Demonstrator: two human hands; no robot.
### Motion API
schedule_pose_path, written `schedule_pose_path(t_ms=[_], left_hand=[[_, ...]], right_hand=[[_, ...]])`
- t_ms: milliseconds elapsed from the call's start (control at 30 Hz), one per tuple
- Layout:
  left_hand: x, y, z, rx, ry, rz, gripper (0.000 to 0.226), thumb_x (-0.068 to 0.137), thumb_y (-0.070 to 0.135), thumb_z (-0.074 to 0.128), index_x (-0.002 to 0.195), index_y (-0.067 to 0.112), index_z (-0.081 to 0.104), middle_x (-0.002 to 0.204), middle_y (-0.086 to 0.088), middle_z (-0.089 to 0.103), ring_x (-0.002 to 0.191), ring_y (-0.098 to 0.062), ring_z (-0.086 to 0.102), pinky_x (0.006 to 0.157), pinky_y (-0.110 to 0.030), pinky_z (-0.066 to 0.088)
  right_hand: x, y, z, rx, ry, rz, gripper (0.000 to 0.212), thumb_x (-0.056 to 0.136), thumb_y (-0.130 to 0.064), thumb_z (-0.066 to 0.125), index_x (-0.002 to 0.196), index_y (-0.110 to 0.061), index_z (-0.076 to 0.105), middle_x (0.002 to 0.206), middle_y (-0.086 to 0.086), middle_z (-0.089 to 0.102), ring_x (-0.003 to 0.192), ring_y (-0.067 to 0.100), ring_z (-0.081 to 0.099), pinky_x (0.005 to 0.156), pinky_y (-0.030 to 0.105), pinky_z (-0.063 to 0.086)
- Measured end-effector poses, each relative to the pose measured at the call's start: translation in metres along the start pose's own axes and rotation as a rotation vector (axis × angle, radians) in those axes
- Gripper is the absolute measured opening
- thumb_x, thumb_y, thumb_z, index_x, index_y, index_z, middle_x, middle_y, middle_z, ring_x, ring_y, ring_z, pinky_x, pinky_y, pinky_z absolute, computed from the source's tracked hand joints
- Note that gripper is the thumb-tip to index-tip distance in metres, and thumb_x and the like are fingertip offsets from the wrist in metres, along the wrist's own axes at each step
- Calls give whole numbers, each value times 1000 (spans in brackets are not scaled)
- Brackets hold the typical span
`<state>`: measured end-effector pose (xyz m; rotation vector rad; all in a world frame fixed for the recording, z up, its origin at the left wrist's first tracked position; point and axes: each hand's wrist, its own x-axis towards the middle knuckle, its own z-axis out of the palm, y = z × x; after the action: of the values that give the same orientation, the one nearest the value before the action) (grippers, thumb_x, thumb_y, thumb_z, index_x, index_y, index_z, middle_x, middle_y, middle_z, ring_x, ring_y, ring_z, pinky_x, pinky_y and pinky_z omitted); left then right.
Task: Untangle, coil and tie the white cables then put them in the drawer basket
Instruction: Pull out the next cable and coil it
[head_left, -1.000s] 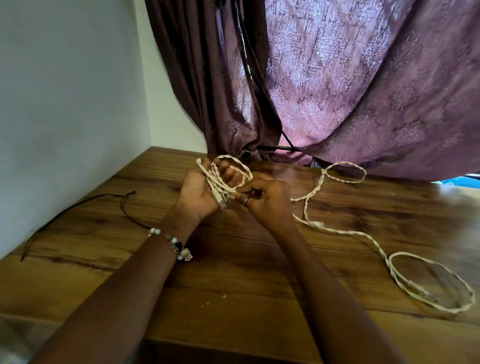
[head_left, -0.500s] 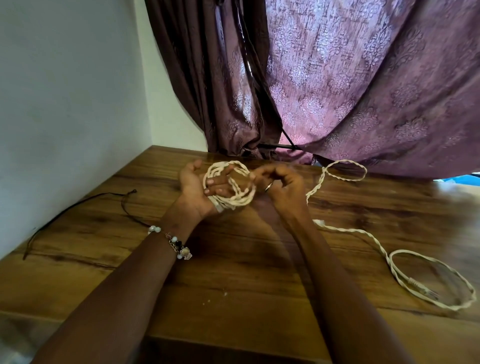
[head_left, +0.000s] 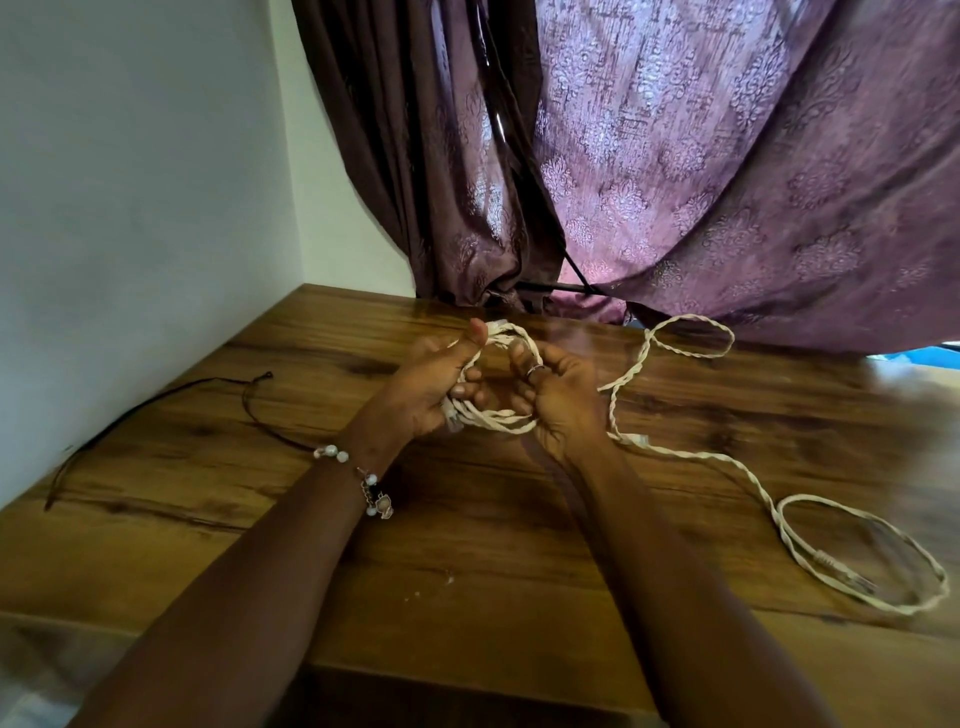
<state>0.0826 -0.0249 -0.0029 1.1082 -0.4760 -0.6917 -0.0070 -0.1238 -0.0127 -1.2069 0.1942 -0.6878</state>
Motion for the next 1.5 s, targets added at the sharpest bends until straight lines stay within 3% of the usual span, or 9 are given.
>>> schedule_pose_path(t_ms=[200,500,667,800,900,1033,1267,1367,1500], left_hand=[[-4,-1,5,161,87,-6,68,88,70,29,73,13,63,45,-3,45,26,-8,32,44,-19,35],[-10,-9,8,288,-124,-60,64,82,68,35,63,11,57,45,-3,41,28,-9,31,46,-23,31],[-12,-8,10,338,-122,-61,55,94,60,33,65,14,42,45,0,31,29,-7,22,39,-16,25],[-13,-3,12,400,-70,-45,55,94,61,33,63,15,38,46,0,27,30,-8,22,39,-13,25],[-14,-3,16,384,-52,-20,54,98,55,28,62,17,39,42,2,29,30,-7,23,40,-13,21],[-14,-2,17,322,59,-14,60,93,65,23,59,18,40,40,3,34,30,-6,26,41,-13,20],[-5,-3,7,308,153,78,51,97,54,34,68,13,40,46,-4,40,25,-8,32,34,-12,26],[-2,-5,7,369,222,115,36,99,47,37,81,16,41,53,-8,44,30,-12,38,34,-14,28],[-1,-8,10,461,320,222,8,102,26,38,96,21,37,72,-6,51,36,-7,47,31,-16,32]], right_hand=[[-4,0,13,-136,48,44,35,99,-36,45,74,-12,50,40,-5,46,27,2,33,31,11,20],[8,18,-8,-424,131,8,83,85,-71,41,79,11,53,69,37,57,47,45,58,37,26,41],[8,16,-10,-823,226,-246,73,92,-64,30,66,0,56,60,19,60,55,32,60,52,42,50],[12,6,-13,-1198,136,-686,49,93,-37,34,114,-3,63,106,17,63,101,32,54,88,37,39],[9,3,-6,-1261,-123,-807,54,89,-30,33,127,2,55,117,21,60,106,37,54,94,44,43],[9,9,-4,-1366,-308,-702,69,83,-45,32,130,2,51,114,21,62,101,37,58,85,47,48],[14,7,-8,-1157,-300,-658,24,90,-23,51,96,-10,70,89,7,72,81,24,66,70,36,51],[5,0,-1,-821,-249,-356,29,96,-18,54,70,-8,64,56,-7,63,47,3,54,46,21,41],[-2,-5,5,-485,-163,-10,33,95,-20,57,69,0,58,37,-7,48,26,5,31,33,11,21]])
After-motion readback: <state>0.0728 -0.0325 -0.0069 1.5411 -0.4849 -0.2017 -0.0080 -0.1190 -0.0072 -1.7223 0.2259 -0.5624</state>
